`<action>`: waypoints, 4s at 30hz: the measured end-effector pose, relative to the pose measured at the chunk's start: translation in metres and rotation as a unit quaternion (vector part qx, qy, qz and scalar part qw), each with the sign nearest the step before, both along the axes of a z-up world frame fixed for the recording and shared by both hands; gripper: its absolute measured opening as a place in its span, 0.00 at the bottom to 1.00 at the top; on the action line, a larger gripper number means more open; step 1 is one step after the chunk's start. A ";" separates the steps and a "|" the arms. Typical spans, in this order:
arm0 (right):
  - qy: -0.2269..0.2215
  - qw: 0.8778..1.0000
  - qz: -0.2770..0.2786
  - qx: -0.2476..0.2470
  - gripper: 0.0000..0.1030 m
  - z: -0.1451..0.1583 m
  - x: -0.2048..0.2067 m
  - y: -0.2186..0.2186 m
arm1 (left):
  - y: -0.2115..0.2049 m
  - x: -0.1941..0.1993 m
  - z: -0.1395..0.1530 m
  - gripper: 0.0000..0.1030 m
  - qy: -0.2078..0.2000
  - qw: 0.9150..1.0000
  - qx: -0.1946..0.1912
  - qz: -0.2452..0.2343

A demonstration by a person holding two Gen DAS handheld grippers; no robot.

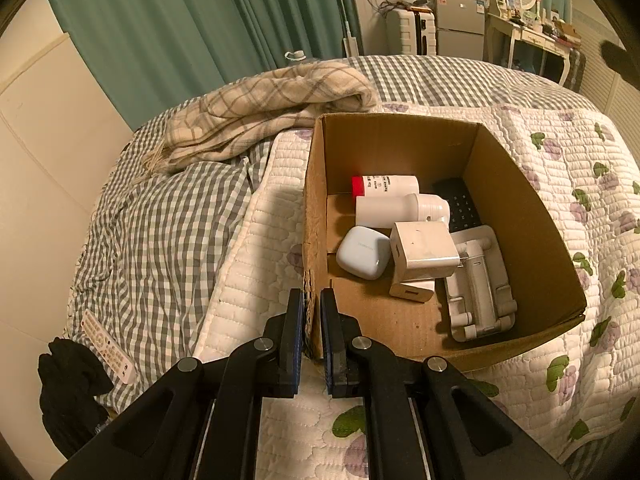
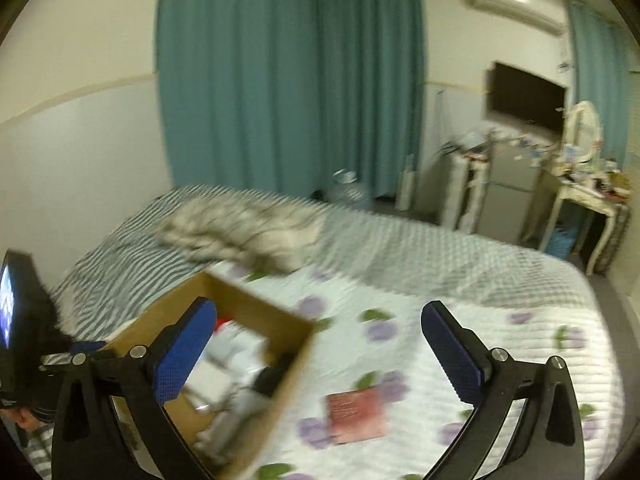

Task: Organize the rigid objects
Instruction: 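Grasp the pink rose-patterned card with the right gripper, then carry the pink card over the box and release it inside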

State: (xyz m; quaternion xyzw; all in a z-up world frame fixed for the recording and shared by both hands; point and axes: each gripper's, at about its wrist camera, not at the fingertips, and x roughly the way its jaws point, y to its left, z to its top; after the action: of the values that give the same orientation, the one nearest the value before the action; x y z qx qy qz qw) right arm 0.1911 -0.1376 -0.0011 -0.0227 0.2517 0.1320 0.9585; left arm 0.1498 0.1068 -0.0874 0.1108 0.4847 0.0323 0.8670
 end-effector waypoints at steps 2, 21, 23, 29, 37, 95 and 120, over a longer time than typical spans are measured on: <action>-0.001 1.000 -0.025 -0.011 1.00 -0.002 0.001 -0.018 | 0.000 0.000 0.000 0.07 0.000 1.000 0.001 0.000; 0.164 0.983 -0.007 -0.082 1.00 -0.186 0.035 -0.010 | 0.000 -0.001 0.000 0.07 -0.001 1.000 0.004 0.003; 0.170 0.982 -0.002 -0.079 1.00 -0.192 0.042 -0.006 | 0.000 -0.001 0.000 0.07 -0.001 1.000 0.004 0.003; 0.196 0.978 0.003 -0.078 0.93 -0.216 0.058 0.003 | 0.000 -0.001 0.000 0.07 -0.001 1.000 0.007 0.001; 0.200 0.977 0.002 -0.079 0.73 -0.224 0.062 0.003 | 0.000 -0.001 0.000 0.07 -0.001 1.000 0.007 0.002; 0.141 0.980 0.139 -0.017 0.65 -0.087 0.055 0.165 | 0.003 -0.002 0.001 0.07 0.003 1.000 -0.015 -0.002; 0.158 0.984 0.078 0.009 0.89 -0.081 0.036 0.107 | 0.004 0.000 0.000 0.07 -0.001 1.000 -0.009 0.003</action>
State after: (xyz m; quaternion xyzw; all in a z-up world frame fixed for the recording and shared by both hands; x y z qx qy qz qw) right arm 0.2268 -0.0302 -0.0820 -0.0124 0.3959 0.2106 0.8937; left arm 0.1499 0.1105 -0.0876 0.1021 0.4847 0.0306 0.8682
